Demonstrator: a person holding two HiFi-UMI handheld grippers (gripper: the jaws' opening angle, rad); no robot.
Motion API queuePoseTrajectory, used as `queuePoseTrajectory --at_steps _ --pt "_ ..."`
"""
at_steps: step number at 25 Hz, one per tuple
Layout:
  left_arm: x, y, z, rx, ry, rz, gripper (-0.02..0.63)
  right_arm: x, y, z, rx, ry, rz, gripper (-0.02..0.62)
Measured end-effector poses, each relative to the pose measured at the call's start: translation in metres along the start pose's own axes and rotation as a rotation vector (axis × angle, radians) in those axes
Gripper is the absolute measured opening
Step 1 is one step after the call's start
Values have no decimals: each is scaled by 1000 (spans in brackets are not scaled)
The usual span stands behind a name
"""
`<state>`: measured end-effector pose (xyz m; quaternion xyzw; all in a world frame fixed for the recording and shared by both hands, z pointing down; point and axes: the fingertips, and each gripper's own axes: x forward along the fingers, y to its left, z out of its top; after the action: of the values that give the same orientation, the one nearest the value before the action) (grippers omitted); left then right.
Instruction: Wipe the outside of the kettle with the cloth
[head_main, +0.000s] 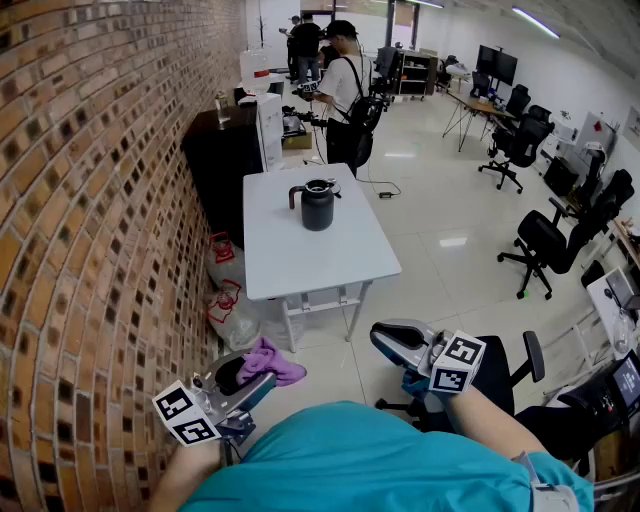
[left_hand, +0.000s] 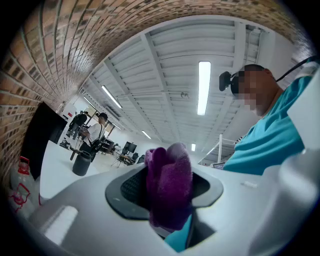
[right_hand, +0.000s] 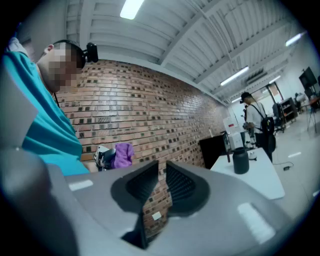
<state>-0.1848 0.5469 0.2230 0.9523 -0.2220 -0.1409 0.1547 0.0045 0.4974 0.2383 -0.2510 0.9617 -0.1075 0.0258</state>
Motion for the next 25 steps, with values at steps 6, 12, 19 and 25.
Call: queuePoseTrajectory --at_steps 6,12,19,25 --pt "-28 22 17 3 -13 5 196 35 2 8 -12 -4 -16 41" --pt "-57 52 23 -19 -2 15 196 70 -11 14 -5 -8 -80 41" --pt "-39 106 21 -53 14 7 197 89 -69 10 19 11 -152 66" --pt "47 188 6 -53 76 56 196 91 -195 10 27 -8 -162 80"
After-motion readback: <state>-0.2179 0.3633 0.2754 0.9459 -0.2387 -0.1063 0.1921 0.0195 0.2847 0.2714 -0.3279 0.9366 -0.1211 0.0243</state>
